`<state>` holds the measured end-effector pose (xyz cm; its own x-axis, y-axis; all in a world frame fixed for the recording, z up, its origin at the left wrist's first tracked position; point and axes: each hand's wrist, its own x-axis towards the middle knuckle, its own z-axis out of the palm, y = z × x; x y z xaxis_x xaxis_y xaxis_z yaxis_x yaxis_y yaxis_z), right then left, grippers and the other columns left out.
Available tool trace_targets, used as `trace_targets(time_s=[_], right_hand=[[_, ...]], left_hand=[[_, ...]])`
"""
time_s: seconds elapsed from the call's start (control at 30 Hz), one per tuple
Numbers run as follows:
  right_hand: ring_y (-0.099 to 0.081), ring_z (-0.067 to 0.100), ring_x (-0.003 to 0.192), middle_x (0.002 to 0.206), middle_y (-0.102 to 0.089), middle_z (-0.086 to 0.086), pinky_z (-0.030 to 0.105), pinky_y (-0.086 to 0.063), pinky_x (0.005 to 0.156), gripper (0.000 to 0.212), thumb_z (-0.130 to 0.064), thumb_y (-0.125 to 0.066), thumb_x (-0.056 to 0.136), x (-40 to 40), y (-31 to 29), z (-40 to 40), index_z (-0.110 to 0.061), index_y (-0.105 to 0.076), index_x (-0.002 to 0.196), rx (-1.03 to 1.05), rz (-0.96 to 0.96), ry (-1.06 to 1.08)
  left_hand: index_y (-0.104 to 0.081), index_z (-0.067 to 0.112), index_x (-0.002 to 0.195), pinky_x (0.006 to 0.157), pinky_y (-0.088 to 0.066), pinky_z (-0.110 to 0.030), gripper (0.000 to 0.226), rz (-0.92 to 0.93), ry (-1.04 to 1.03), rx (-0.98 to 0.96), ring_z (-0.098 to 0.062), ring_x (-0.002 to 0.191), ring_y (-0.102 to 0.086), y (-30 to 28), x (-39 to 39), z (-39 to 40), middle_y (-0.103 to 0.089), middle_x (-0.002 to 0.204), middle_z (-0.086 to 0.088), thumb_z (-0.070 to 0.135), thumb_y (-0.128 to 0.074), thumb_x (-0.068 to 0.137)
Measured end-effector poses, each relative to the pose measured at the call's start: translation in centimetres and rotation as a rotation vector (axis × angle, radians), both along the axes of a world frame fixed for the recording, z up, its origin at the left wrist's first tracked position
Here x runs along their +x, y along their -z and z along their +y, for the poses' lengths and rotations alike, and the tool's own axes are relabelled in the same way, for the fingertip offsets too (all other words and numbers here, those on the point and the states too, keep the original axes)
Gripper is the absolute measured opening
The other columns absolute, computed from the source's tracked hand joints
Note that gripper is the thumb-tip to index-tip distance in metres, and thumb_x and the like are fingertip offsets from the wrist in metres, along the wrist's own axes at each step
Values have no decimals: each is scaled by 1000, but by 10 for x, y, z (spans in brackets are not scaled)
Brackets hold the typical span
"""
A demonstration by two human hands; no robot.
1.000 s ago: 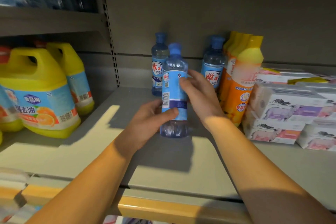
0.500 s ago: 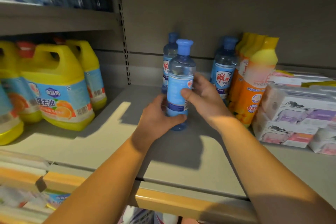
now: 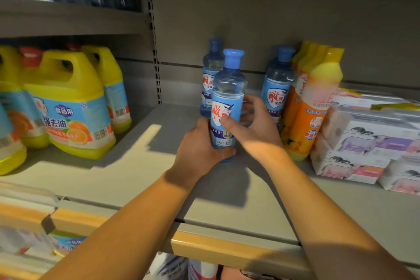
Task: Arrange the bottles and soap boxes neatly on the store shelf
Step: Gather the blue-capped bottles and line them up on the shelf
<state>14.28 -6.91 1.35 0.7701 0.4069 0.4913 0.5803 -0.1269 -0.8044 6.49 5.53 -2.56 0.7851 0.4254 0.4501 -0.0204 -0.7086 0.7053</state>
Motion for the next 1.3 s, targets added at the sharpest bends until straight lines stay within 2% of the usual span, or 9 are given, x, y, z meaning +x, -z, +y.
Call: trace_targets(time_s=[0.1,0.17,0.23,0.3,0.47,0.6,0.7,0.9,1.3], right_hand=[[-62,6,101,111,-59,-14,21,-52,80,66,-32,-83,73,-1,1,5,-30,-47,129,-15,16,40],[-63,10,104,116,-61,-10,25,-54,84,63,-28,-81,77,0,1,4,-26,-49,132,-9,50,30],[-63,3,98,118,-63,-9,16,-52,77,59,-29,-79,79,-1,4,1,-26,-50,130,-35,55,19],[-59,-3,88,110,-61,-16,7,-44,67,61,-33,-81,75,-5,7,1,-30,-49,127,-127,51,18],[-61,10,103,124,-60,-6,20,-46,79,68,-27,-81,76,-5,15,15,-25,-44,133,-184,-5,66],[-62,20,110,127,-63,4,36,-52,92,58,-23,-75,83,5,16,35,-15,-44,132,-200,-51,98],[-62,21,112,126,-63,6,35,-50,94,53,-22,-74,84,17,13,53,-11,-48,129,-204,-53,112],[-63,22,109,126,-64,7,27,-46,90,53,-22,-74,85,39,13,84,-12,-48,130,-239,-53,143],[-58,25,119,133,-59,9,27,-43,88,48,-22,-69,90,57,8,110,-10,-46,131,-317,-26,202]], left_hand=[[-47,21,107,73,-56,-30,67,30,-4,13,-13,89,-68,-2,-3,-1,-69,103,7,45,-87,59],[-52,20,110,70,-50,-19,63,62,22,43,-8,89,-65,-5,-6,5,-67,102,11,45,-86,63],[-57,23,115,71,-42,-16,54,165,46,157,-7,94,-62,-8,-14,19,-67,107,10,41,-81,70],[-60,21,121,78,-40,-17,45,264,25,298,-17,103,-63,-8,-28,43,-67,115,1,30,-73,79],[-60,15,120,87,-48,-33,34,449,-117,467,-31,106,-59,-3,-46,81,-65,119,-12,31,-53,92],[-62,20,121,95,-47,-35,48,452,-84,501,-28,114,-57,-1,-45,76,-64,126,-6,46,-40,88],[-61,22,125,99,-45,-33,59,451,-85,506,-26,119,-55,-3,-49,78,-62,130,-3,50,-33,80],[-60,25,123,95,-48,-36,42,458,-66,491,-24,111,-56,-1,-46,82,-63,122,-2,47,-46,90],[-59,27,125,95,-45,-33,43,457,-80,446,-23,114,-53,0,-44,84,-62,124,-2,49,-49,89]])
